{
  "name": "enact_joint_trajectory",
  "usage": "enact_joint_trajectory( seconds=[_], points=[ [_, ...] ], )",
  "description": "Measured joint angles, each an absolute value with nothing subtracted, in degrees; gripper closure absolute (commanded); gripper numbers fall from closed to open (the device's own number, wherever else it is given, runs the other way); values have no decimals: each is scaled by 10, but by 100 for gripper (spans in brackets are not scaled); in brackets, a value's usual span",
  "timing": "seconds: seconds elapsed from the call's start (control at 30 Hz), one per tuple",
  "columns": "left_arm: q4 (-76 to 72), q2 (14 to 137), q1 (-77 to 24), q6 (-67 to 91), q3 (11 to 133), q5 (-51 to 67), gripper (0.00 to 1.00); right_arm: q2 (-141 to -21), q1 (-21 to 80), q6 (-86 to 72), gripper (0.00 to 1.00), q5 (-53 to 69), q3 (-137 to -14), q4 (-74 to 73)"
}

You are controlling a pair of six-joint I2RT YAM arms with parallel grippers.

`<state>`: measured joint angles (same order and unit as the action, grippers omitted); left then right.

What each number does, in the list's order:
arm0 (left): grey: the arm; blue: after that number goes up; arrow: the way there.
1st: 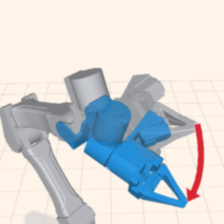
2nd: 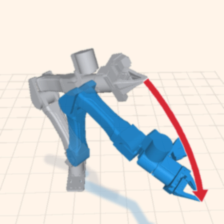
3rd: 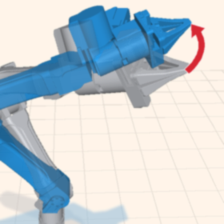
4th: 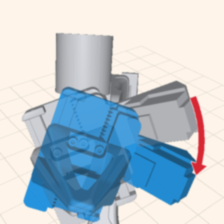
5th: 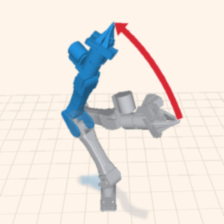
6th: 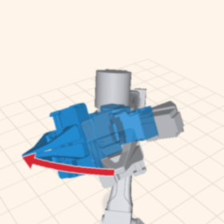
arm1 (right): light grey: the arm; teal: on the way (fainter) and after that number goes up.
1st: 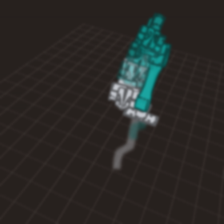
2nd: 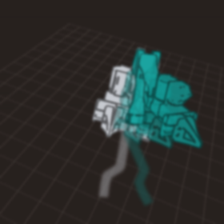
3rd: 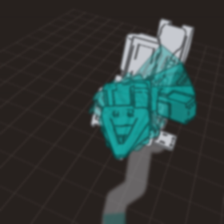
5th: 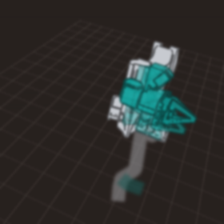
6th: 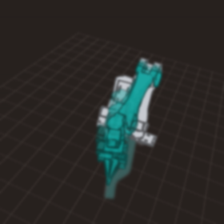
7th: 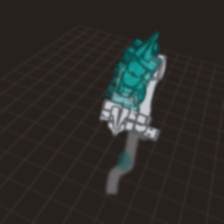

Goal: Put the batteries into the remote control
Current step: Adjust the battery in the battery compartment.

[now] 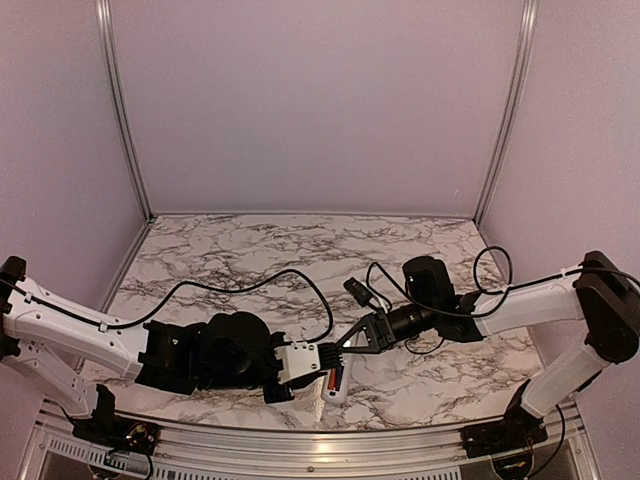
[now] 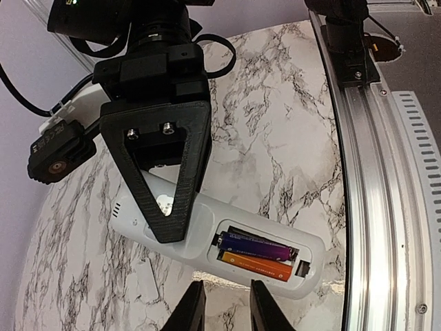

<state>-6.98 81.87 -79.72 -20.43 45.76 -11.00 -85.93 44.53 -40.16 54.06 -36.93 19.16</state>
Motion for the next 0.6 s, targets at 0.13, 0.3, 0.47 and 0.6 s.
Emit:
enact_joint_trajectory(
  seconds=[0.13, 0.3, 0.47, 0.6],
  points=[
    [-70, 825, -799, -211, 458, -116, 76, -861, 453, -400, 100, 541, -369, 189],
    [-70, 843, -800, -219, 464, -117, 76, -864, 458, -400, 100, 542, -369, 189],
    [-70, 860, -800, -224, 471, -116, 76, -864, 458, -400, 100, 542, -369, 188],
    [-69, 863, -800, -230, 476, -115, 76, -864, 458, -400, 100, 542, -369, 188]
  ],
)
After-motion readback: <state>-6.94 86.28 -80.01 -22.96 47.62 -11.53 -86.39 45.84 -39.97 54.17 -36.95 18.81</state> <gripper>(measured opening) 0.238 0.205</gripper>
